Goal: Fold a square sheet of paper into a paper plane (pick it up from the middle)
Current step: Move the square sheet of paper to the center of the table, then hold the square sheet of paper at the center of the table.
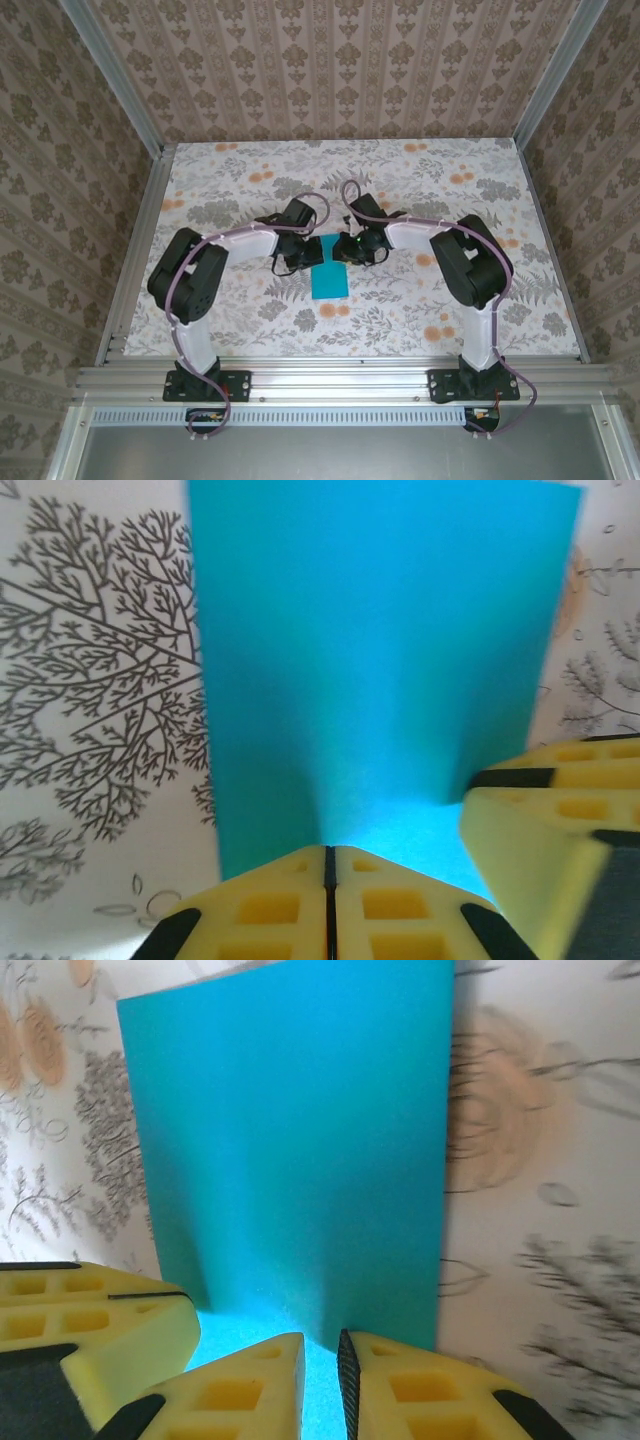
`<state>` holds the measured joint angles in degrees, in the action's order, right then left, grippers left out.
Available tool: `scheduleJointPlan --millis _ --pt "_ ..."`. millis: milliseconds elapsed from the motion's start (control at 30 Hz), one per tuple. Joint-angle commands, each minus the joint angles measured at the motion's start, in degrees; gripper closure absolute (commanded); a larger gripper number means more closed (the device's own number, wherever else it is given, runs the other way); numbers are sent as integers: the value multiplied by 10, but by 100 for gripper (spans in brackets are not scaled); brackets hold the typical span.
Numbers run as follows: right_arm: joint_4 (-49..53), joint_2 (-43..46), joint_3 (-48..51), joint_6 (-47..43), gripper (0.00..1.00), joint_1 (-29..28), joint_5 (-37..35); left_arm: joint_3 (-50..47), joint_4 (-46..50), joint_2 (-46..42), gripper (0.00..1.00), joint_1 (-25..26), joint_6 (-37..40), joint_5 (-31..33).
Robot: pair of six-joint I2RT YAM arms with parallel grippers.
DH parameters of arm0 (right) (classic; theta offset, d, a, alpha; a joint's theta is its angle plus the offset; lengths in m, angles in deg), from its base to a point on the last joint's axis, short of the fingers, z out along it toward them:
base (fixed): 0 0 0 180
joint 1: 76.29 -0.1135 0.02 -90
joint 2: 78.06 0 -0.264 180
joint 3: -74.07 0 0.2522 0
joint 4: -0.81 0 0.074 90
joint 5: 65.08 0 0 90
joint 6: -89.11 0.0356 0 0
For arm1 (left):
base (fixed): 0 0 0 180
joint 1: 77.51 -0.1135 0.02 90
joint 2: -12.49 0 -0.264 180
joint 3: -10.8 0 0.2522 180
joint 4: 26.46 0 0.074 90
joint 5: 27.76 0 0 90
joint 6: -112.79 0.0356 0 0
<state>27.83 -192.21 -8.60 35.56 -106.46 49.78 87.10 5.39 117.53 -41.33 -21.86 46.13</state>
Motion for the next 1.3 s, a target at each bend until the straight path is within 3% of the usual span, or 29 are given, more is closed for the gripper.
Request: scheduleJointPlan --millis 0,200,333,633,1267 --pt "-3 -29 8 -16 80 -19 25 -6 -3 -44 87 -19 -6 -24" --pt "-44 -47 -2 -39 81 -28 79 -32 -89 -70 84 -64 -18 -101" --pt "-65 -9 5 -36 80 -21 86 -32 -132 -56 84 -74 -21 -136" --pt "-89 52 45 -10 81 -2 76 -8 -160 6 88 -70 -27 -151" --pt "-85 -27 11 22 86 -4 79 15 -171 68 90 -66 -28 -159"
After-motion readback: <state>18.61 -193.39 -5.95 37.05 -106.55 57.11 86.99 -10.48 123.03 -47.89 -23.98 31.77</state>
